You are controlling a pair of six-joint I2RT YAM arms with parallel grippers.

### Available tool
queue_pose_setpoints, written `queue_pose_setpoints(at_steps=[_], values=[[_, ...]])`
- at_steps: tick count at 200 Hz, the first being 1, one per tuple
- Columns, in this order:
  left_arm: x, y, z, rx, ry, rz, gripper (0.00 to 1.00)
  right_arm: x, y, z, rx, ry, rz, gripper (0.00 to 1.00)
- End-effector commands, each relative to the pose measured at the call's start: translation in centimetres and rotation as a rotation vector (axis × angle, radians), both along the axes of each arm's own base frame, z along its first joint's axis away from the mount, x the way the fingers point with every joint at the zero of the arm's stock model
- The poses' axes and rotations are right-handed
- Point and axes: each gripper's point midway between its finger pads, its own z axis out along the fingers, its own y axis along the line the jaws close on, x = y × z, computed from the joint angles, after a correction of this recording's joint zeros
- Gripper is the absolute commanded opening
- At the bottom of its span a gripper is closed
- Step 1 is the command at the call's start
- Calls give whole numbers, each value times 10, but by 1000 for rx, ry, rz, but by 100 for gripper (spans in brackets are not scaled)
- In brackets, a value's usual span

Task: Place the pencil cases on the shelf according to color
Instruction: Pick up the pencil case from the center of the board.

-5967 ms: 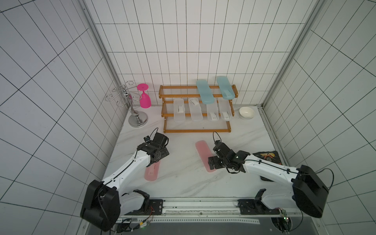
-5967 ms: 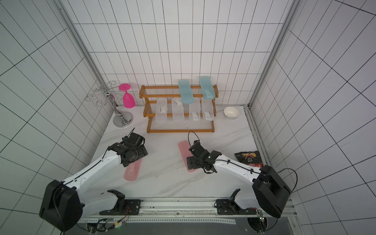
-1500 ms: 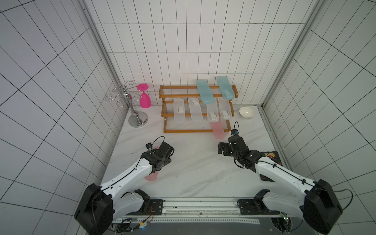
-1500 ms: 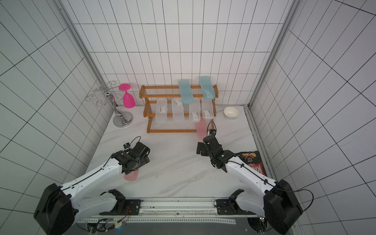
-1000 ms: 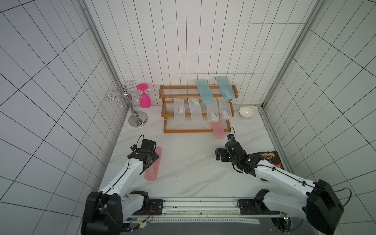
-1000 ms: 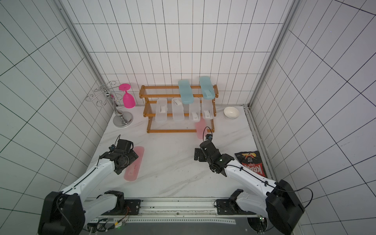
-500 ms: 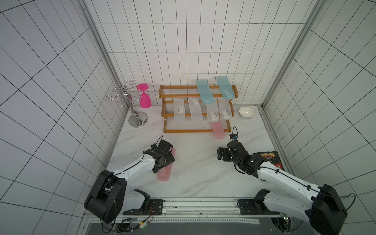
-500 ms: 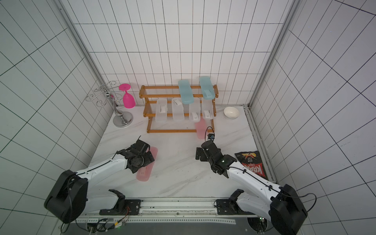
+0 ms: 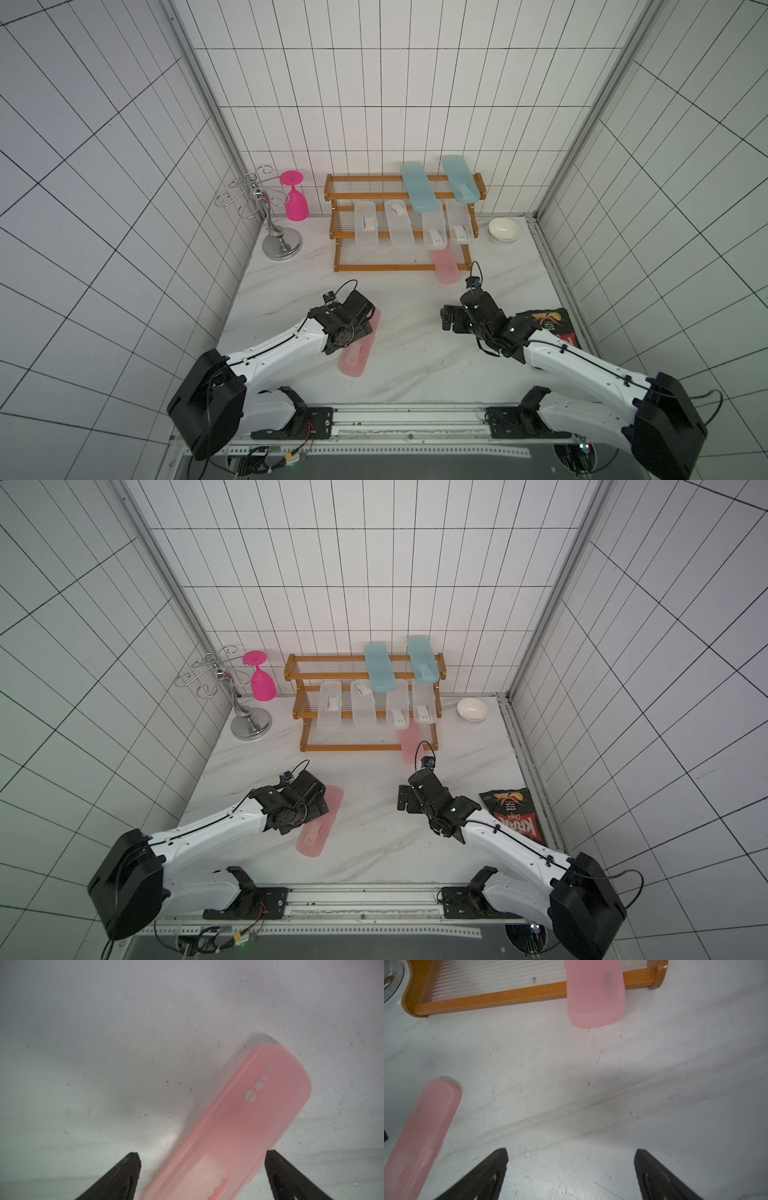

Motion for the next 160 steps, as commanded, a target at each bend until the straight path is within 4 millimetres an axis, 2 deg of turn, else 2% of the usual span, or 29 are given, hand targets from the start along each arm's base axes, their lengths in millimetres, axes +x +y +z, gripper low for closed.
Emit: queue_pose_setpoints(at_steps=[1,33,74,95,124,160], values=[[-12,17,4,59,0,-27,98,-9,25,-8,26,42,60,98],[-25,15,-6,-5,11,-45,98,-11,61,-14,14,65,123,93],[-34,12,-17,-35,29,-69,98,-12,116,-20,52,99,218,78],[-36,13,-20,-33,31,-79,98,-14,141,-28,57,136,259,75],[-41,12,-25,-56,39,-90,98,-20,167,-42,65,183,300,72],[-43,2,-25,-115,29,-132,98,-21,188,-53,61,223,325,69]])
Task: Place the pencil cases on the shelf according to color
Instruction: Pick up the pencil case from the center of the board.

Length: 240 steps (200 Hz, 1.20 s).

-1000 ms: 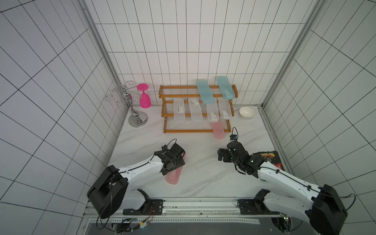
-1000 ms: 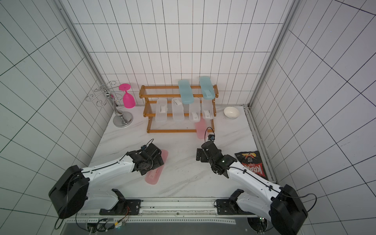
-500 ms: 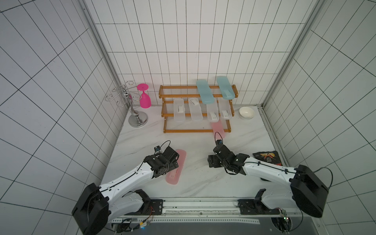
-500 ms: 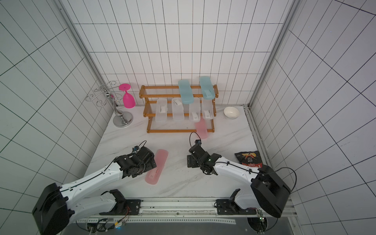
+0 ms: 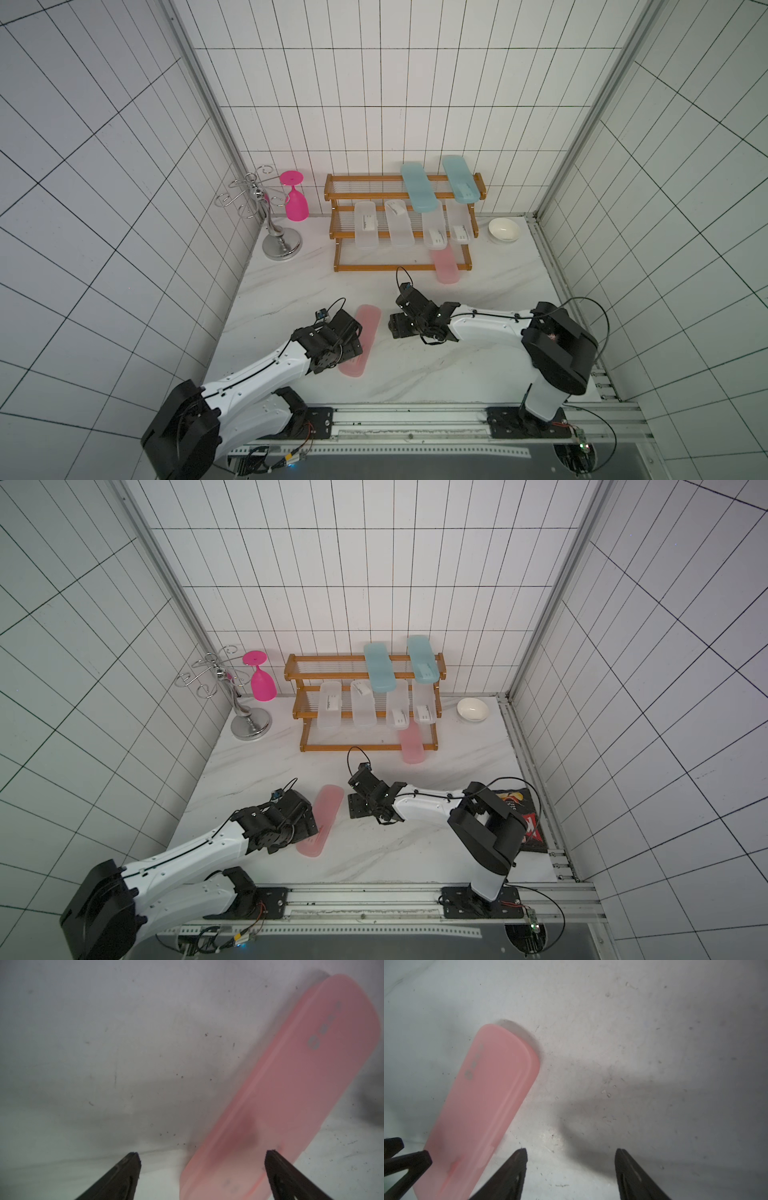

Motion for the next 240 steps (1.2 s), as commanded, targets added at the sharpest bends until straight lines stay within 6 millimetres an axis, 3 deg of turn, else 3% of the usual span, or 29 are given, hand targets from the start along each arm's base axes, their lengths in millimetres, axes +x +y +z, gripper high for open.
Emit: queue_pose_setpoints(at_steps=[1,82,125,147,177,240], values=[[2,-12,4,-61,-27,-43,98,1,24,8,42,18,19,69],[1,-28,5,-120,-27,-76,98,29,68,-1,12,10,67,69],[2,-43,9,-167,-42,-101,98,51,65,15,50,-4,48,69],[2,-55,12,-192,-53,-125,98,59,47,34,52,-44,27,69],[3,-68,12,-188,-54,-150,98,62,0,55,20,-92,-42,69],[7,-112,21,-151,-77,-194,98,21,-70,31,-85,-70,-113,68]])
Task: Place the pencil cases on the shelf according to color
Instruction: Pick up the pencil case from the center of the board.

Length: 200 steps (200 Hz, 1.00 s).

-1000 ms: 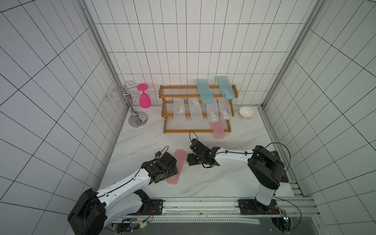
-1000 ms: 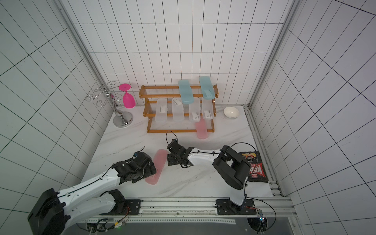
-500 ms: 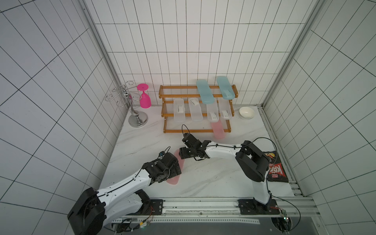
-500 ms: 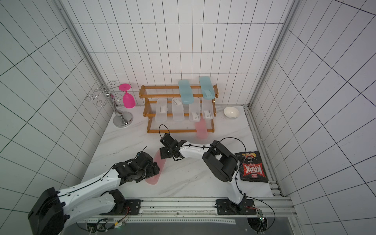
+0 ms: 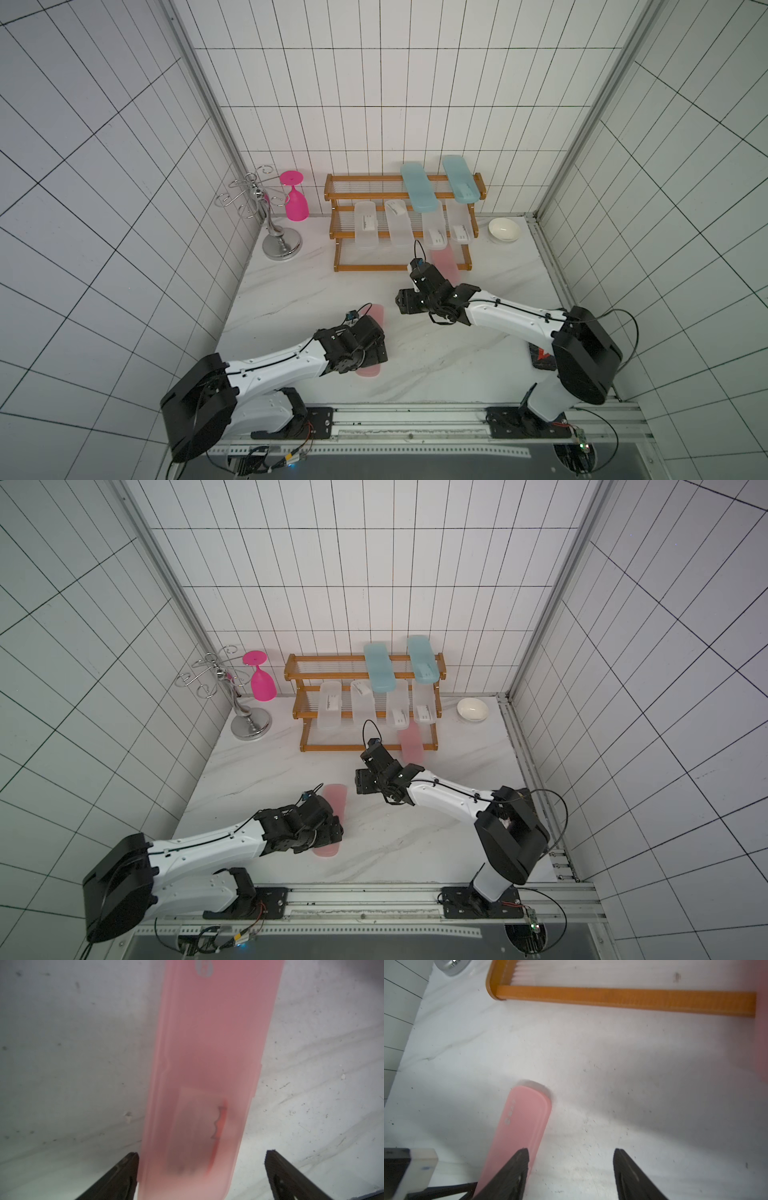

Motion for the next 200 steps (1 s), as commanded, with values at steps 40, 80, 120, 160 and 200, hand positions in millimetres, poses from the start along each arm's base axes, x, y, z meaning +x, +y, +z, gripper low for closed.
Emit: queue_pose_setpoints(at_steps=[40,80,120,160,200], values=[[30,-1,38,57,-154,124,98,-39,-64,-21,-97,19,-167,85],[53,58,75,214,-292,256,98,-67,-63,-15,-76,34,-225,96],[70,120,94,193,-302,409,98,-103,-23,-22,-67,60,-164,97],[74,171,105,193,-304,534,98,-127,30,-33,-102,95,-78,99],[67,191,104,175,-290,586,98,-146,70,-46,-144,142,5,99]])
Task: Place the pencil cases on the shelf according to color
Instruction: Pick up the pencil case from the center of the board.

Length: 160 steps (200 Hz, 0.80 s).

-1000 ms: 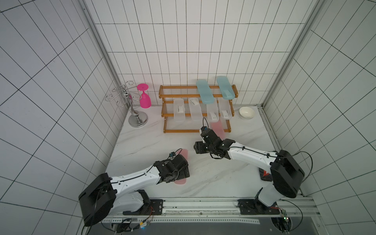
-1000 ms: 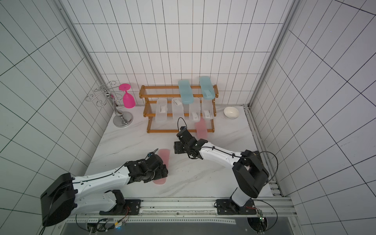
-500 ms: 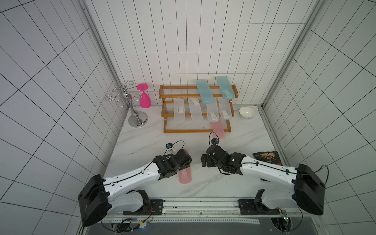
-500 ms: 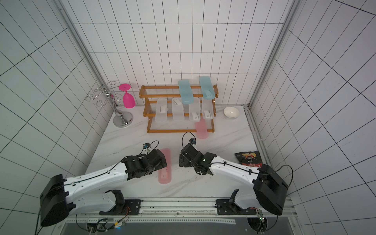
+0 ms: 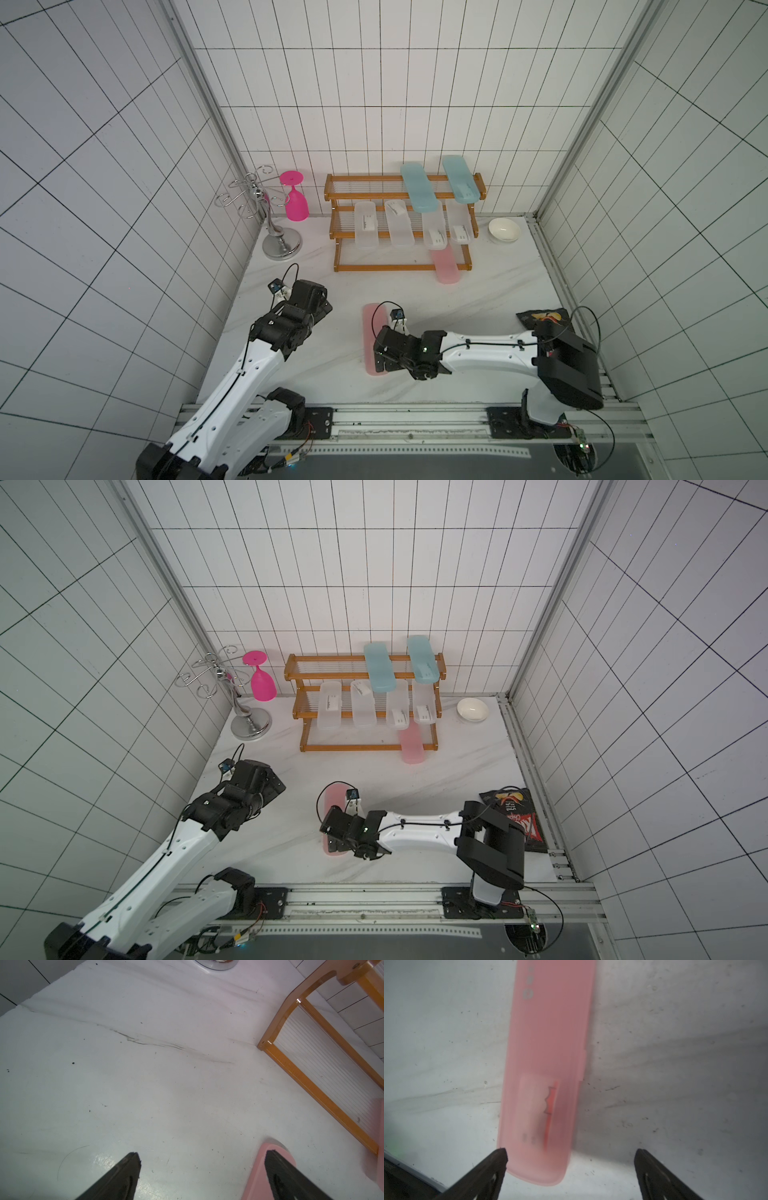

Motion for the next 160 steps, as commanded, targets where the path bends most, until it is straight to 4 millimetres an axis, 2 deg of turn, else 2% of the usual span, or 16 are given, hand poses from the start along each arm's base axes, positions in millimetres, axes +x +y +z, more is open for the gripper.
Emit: queue_pose_setpoints(at_steps=[1,27,58,160], values=[[-10,3,-5,-3,27,-32,98,-10,19,-2,-24,30,28,99],[-11,-1,0,-43,-2,-37,98,-16,26,-10,-71,50,45,99],[-9,-2,2,-50,-3,-38,98,-19,18,-19,-156,55,35,99],[-9,-5,1,-68,-18,-48,98,-27,23,-38,-202,89,64,100]])
